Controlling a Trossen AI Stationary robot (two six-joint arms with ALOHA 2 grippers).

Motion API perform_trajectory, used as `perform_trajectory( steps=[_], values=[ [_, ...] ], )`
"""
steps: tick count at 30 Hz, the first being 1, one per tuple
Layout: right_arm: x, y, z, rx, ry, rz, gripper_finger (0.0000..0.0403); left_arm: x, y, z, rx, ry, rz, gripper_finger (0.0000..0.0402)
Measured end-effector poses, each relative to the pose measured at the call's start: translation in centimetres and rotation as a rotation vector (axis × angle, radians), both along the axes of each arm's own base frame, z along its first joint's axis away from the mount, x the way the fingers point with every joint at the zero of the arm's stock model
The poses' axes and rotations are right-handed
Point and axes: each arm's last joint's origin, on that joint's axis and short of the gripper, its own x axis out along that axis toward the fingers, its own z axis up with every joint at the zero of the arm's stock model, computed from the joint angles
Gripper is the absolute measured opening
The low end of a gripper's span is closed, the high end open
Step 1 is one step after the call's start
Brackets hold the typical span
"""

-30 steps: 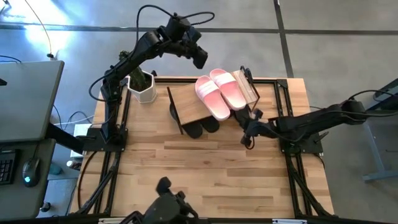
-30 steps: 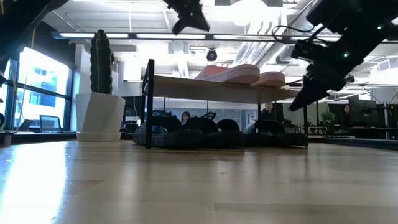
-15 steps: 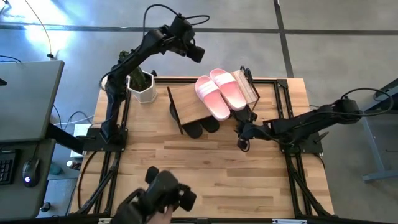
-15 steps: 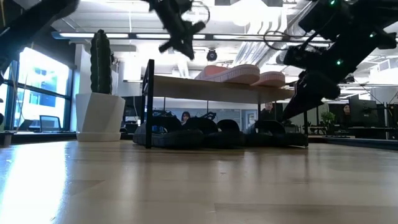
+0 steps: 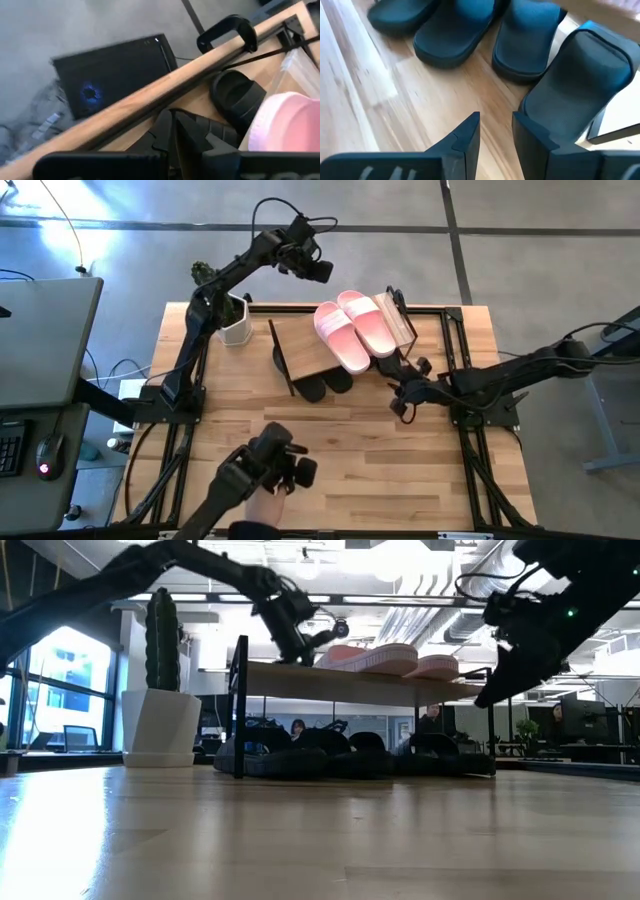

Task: Pick and place slides into the shelf
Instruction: Adjust the black slides under the shelf

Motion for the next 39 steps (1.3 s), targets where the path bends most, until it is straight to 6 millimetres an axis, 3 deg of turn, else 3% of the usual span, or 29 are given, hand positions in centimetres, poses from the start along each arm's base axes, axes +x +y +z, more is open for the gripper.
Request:
perform_trajectory(
  steps=[8,16,26,39],
  values=[
    [-0.3,0.2,0.5,0.088,-0.039,0.034,0.0103,-1.1,2.2,-3.1,-0.161,-0.062,0.038,0.0012],
    [-0.4,0.2,0.3,0.131,-0.017,0.037,0.0103,-1.2,2.8,-4.7,-0.187,-0.028,0.067,0.0012],
    [-0.4,0.3,0.2,0.191,-0.026,0.029,0.0103,-2.8,3.9,-7.2,-0.301,0.0,0.076,0.0012],
    [-0.4,-0.5,0.3,0.191,-0.035,-0.021,0.0103,-1.9,4.9,-11.1,-0.351,0.003,0.08,0.0012]
  ],
)
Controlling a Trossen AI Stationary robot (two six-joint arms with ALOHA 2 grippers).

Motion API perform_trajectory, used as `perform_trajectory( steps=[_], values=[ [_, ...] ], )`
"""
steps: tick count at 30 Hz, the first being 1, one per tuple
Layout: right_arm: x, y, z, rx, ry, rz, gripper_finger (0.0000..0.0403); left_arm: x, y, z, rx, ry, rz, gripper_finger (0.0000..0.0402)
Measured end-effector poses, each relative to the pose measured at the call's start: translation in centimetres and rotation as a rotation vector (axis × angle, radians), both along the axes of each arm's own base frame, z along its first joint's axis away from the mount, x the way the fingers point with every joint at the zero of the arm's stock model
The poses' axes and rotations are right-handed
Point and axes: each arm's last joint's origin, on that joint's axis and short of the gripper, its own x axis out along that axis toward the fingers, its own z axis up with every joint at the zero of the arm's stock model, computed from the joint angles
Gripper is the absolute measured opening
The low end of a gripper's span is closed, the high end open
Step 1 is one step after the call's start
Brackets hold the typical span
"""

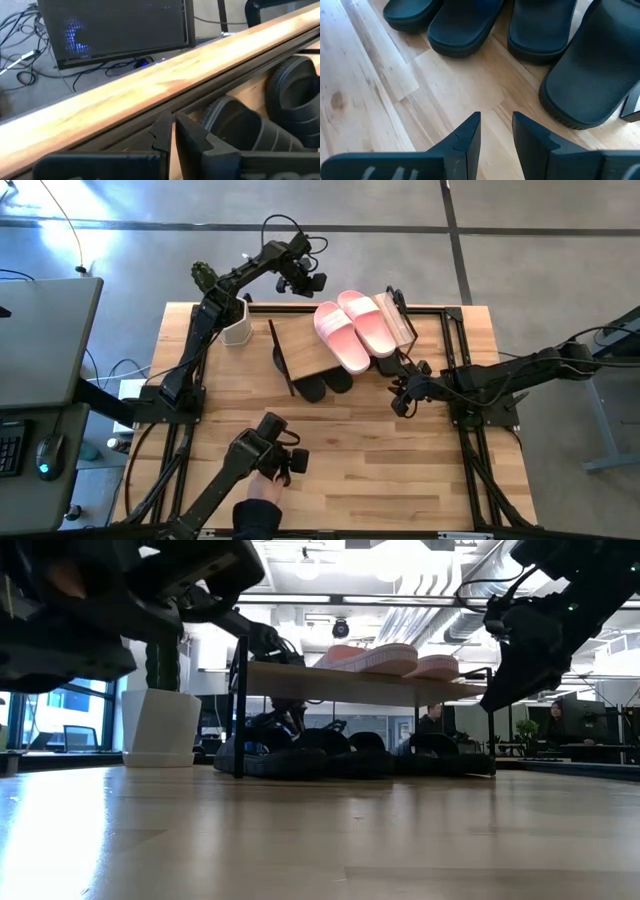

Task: Pick and place slides into the shelf
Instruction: Adjust the black slides under the shelf

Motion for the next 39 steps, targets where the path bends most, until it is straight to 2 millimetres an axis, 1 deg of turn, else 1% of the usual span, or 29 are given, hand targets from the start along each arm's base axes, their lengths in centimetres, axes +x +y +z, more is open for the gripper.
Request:
perform_trajectory(
  steps=[2,9,12,18,23,28,34,39],
  values=[
    [0.0,-0.1,0.0,-0.001,0.001,-0.006,0.0103,0.0,0.0,0.0,0.002,-0.006,0.0,0.0012],
    [0.0,-0.8,0.0,-0.004,0.001,-0.04,0.0103,1.1,-0.2,0.1,0.037,-0.025,-0.003,0.0012],
    [0.1,-1.0,0.1,-0.006,-0.008,-0.051,0.0103,1.8,-0.2,-0.5,0.041,-0.032,-0.001,0.0012],
    [0.2,-1.3,0.1,-0.014,-0.014,-0.058,0.0103,3.1,-0.6,-2.6,-0.004,-0.04,-0.014,0.0012],
    [0.2,-1.4,0.0,-0.025,0.004,-0.056,0.0103,4.1,-0.9,-2.5,0.026,-0.067,-0.028,0.0012],
    [0.6,-1.7,-1.2,-0.025,0.09,-0.078,0.0103,4.8,-1.5,-2.5,0.024,-0.068,-0.046,0.0012],
    [2.1,-2.2,-2.7,-0.053,0.134,-0.071,0.0103,6.2,-2.4,-3.4,0.015,-0.057,-0.079,0.0012],
    [2.7,-2.2,-4.0,-0.078,0.188,-0.074,0.0103,6.8,-3.0,-3.7,0.004,-0.054,-0.099,0.0012]
  ],
)
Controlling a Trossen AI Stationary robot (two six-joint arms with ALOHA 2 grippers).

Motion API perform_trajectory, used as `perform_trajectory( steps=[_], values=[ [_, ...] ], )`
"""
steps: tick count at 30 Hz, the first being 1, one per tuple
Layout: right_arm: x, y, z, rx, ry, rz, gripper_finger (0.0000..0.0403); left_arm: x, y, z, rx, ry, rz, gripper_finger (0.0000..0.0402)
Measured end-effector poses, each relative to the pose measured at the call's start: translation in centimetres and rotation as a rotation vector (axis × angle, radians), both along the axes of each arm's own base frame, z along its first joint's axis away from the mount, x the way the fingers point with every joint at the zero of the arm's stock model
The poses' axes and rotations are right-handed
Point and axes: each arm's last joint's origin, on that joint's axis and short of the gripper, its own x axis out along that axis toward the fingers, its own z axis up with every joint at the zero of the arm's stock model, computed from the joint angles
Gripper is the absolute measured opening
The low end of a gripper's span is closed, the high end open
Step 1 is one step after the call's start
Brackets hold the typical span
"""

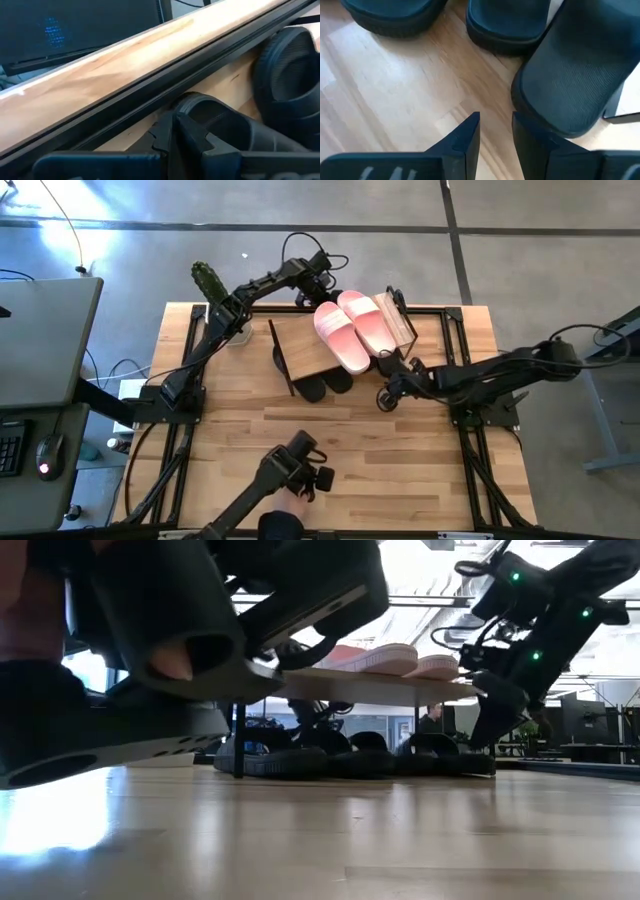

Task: Pick and place slides into the shelf
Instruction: Adjust the black slides under the shelf

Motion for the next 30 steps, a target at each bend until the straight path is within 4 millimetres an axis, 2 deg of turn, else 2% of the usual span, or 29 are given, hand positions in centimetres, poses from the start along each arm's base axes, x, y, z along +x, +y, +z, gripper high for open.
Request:
perform_trajectory(
  steps=[15,30],
  values=[
    [1.4,0.0,-0.9,-0.009,-0.046,-0.012,0.0103,1.2,-1.0,-0.2,0.012,-0.019,-0.079,0.0012],
    [1.5,0.0,-0.9,0.011,-0.06,-0.002,0.0103,0.5,-0.5,-0.1,0.023,-0.071,-0.175,0.0012]
  ],
)
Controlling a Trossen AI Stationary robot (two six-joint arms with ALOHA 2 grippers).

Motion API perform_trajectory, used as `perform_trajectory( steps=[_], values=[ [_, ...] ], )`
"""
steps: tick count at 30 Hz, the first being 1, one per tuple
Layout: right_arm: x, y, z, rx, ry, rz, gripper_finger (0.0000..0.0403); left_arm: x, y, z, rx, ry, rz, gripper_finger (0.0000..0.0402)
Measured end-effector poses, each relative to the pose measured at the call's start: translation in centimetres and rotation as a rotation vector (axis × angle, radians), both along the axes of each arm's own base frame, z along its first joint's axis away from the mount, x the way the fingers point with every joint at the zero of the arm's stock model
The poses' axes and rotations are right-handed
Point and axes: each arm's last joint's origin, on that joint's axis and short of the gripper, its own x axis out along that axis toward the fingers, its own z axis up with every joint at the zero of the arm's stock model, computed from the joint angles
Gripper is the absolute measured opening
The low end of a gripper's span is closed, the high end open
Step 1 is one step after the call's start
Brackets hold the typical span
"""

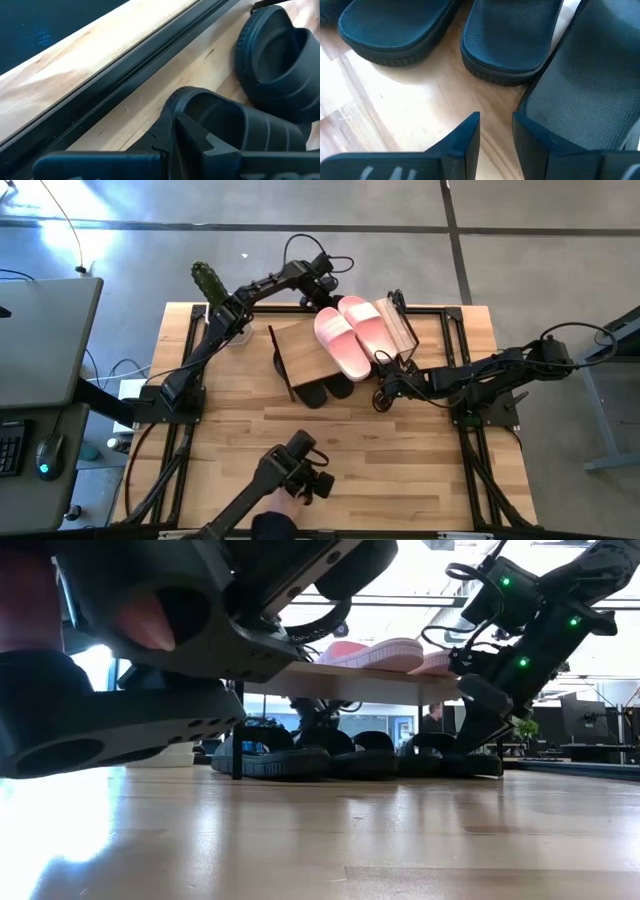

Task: Pick and place slides into the shelf
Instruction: Adjust the black slides under the shelf

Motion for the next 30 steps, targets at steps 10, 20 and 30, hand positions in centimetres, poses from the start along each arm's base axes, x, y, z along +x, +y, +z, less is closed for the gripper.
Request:
perform_trajectory(
  steps=[10,20,30],
  values=[
    [0.0,0.1,0.0,0.026,-0.004,0.009,0.0103,-0.3,0.4,0.0,0.062,0.014,-0.034,0.0012],
    [0.0,0.1,0.0,0.032,-0.011,-0.005,0.0103,-0.8,0.9,1.1,0.24,0.179,0.046,0.0012],
    [0.0,0.2,-0.1,0.093,-0.021,-0.001,0.0103,-1.9,1.5,1.9,0.139,0.07,0.051,0.0012]
  ],
)
